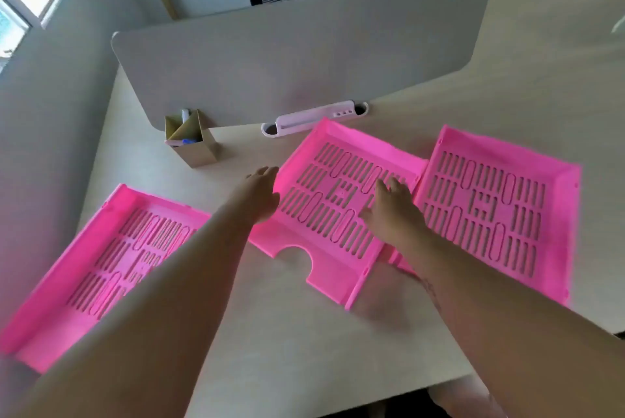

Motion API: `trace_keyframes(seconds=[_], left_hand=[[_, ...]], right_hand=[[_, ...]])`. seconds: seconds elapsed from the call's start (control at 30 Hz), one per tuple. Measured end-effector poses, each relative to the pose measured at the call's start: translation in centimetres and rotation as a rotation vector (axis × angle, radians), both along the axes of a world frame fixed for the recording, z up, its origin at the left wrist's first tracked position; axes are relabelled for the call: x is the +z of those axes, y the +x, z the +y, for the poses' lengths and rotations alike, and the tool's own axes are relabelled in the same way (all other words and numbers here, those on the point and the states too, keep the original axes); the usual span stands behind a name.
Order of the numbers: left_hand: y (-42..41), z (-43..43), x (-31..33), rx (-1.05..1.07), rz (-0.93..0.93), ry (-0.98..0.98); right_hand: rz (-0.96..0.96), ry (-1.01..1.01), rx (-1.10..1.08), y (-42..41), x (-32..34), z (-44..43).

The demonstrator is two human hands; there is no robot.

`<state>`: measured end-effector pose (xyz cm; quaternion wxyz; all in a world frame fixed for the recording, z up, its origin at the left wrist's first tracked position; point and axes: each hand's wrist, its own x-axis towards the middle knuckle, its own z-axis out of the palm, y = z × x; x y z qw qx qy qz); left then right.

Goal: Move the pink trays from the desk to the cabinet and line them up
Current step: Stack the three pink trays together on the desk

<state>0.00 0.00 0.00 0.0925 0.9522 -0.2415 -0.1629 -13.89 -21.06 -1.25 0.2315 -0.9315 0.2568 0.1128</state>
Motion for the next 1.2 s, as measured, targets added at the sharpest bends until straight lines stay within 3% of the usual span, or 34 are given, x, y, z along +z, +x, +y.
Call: trace_keyframes(seconds=[0.1, 0.23, 0.43, 0.6, 0.87, 0.93, 1.1, 1.2], left_hand=[[-0.3, 0.1, -1.1, 0.020, 0.035, -0.022], [-1.3, 0.3, -2.4, 0.114, 0.046, -0.039], [-3.2, 1.6, -3.0, 0.239, 0.033, -0.063], [-5.9, 2.2, -4.7, 0.394, 0.192, -0.160], [-9.6, 2.3, -5.0, 0.458, 0.158, -0.169], [-10.4, 1.6, -5.0, 0.465, 0.171, -0.179], [-12.6, 0.2, -6.2, 0.581, 0.196, -0.294], [-13.7, 0.0, -7.2, 0.698, 0.153, -0.424]], right_hand=[[0.039, 0.088, -0.141, -0.7, -1.1, 0.8], [0.003, -0.001, -0.144, -1.4, -3.0, 1.2], [0.026, -0.143, 0.114, -2.1, -3.3, -1.3], [0.010, -0.260, 0.308, -1.6, -4.8, -3.9], [-0.025, -0.259, 0.473, 0.1, -5.3, -6.7], [-0.068, -0.204, 0.438, 0.3, -5.4, -7.3], [-0.124, 0.053, 0.062, -1.8, -5.6, -5.5], [-0.154, 0.099, 0.023, -3.6, -6.6, -4.9]])
